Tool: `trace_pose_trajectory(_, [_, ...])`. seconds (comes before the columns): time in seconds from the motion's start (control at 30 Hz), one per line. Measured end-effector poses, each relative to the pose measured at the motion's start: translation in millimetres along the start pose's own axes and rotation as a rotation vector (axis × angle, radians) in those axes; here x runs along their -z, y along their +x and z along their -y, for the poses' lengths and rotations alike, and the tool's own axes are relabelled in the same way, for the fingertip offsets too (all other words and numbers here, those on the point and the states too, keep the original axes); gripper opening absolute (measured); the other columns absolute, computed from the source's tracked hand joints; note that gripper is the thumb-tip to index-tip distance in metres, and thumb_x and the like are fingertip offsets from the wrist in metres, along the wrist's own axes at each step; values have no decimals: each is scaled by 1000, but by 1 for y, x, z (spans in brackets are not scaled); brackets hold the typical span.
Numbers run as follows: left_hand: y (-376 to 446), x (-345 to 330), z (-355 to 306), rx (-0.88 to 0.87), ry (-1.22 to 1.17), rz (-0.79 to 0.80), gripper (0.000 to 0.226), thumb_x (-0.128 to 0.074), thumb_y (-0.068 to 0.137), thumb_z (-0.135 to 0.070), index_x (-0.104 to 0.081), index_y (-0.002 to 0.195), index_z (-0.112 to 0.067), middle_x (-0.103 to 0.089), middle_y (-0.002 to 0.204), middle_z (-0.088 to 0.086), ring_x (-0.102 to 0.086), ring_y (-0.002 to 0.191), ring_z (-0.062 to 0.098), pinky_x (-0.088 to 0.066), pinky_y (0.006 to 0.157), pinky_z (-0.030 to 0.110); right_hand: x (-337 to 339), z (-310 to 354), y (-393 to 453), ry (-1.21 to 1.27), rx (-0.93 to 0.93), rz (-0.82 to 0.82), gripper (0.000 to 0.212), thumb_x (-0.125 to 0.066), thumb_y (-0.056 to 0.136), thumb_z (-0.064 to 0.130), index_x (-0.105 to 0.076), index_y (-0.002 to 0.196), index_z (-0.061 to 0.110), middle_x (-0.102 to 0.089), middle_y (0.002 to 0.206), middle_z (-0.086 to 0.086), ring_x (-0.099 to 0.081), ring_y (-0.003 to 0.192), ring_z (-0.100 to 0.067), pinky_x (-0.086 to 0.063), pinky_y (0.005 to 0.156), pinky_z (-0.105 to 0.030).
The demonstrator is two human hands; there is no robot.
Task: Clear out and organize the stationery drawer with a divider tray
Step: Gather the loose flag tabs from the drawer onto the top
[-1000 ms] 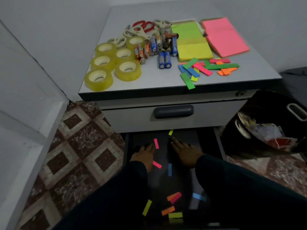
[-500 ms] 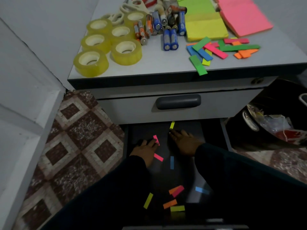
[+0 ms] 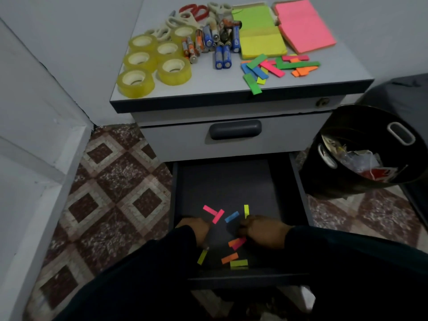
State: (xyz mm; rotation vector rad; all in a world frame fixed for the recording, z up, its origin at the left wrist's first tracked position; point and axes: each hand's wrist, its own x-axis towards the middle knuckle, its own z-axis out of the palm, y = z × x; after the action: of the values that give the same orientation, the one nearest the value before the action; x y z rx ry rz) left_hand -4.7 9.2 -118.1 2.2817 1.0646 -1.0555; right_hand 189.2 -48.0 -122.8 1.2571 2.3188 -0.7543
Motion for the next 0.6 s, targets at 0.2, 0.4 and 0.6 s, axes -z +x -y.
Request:
trace_pose_trajectory(0.2, [1,-20,-11,58,85,74,40,-52,95,-26,-53,127,-3,-52,135,15,-49,125,29,-41,102,38,-20,30,8,77,-120,12,68,-51,94,35,-18,150,15,-12,158,-8,-10,146,-24,-11,118,-38])
trace_pose_trajectory(0.4, [10,-15,-23,40,86,74,32,-47,96,-17,-55,123,-3,-53,132,15,-52,122,30,-44,100,40,-20,29,11,118,-190,-36,69,-57,91,33,-23,147,14,-20,154,-8,-17,144,-23,-16,117,-36])
trace_pose_trajectory(0.6, [18,-13,-12,31,-42,-200,26,-43,95,-17,-56,117,-10,-59,123,13,-57,113,29,-45,91,37,-12,4,11,274,-438,-292,64,-55,91,25,-25,146,13,-31,148,-9,-35,134,-25,-29,109,-31])
